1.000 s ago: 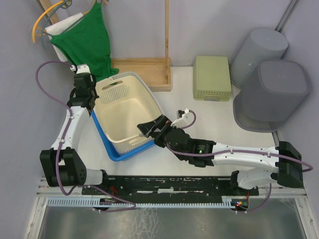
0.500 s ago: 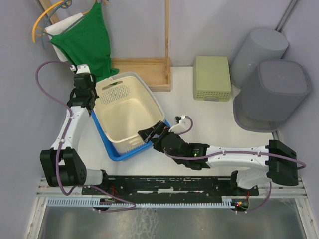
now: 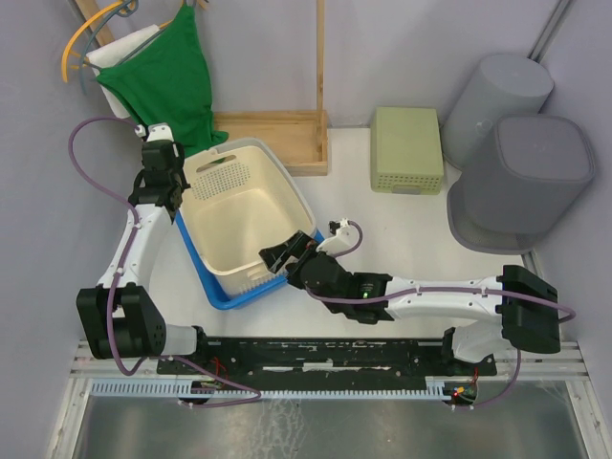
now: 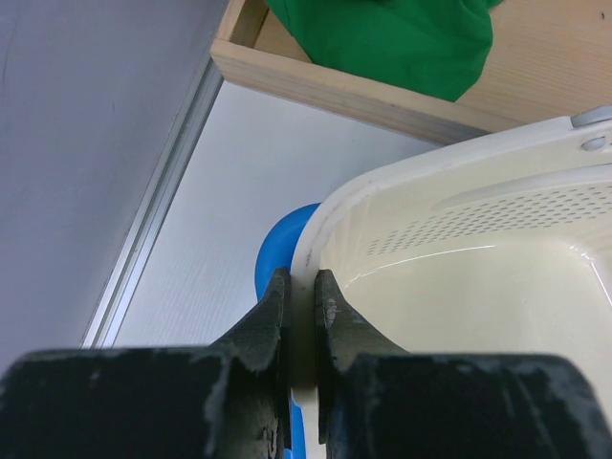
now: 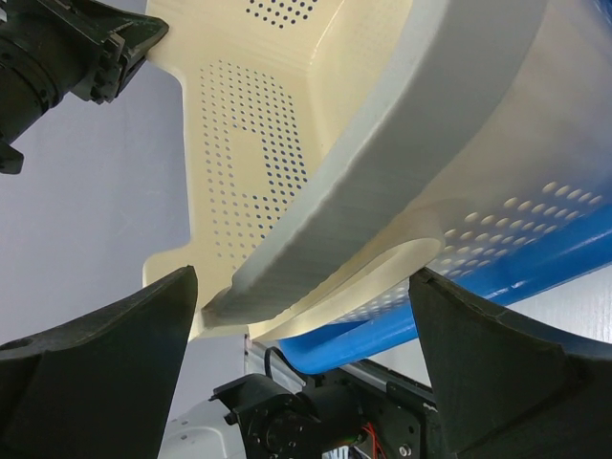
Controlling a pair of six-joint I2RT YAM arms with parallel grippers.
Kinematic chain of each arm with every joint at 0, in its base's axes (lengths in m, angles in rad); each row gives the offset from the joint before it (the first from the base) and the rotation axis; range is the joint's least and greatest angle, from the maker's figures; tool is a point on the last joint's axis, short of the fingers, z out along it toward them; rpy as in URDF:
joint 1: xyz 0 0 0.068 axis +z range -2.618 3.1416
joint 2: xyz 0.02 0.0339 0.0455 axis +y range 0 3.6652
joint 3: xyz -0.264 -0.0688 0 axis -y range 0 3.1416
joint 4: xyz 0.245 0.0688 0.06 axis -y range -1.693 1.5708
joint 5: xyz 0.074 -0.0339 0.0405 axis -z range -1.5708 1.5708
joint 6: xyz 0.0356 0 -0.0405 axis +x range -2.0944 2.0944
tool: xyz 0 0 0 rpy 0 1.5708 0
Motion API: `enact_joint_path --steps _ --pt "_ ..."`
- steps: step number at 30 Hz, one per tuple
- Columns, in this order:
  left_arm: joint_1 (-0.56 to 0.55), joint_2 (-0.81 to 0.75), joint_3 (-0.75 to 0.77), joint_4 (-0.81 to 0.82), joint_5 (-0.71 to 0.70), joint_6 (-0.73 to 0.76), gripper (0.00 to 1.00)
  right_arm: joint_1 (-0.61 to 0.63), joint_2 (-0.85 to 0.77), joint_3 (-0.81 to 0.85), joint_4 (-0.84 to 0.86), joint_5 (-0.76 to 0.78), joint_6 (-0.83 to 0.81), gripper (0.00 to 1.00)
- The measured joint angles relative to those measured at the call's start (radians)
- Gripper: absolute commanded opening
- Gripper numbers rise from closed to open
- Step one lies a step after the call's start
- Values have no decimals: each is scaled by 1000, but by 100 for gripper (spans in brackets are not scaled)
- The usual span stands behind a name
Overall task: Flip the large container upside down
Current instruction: Pick up the container from the container.
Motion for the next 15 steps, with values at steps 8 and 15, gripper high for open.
enact_joint_path --steps 8,15 --pt "0 0 -9 9 1 8 3 0 5 31 -48 -14 -1 100" --pt "0 -6 -18 13 2 9 3 0 5 45 -73 -31 -3 100"
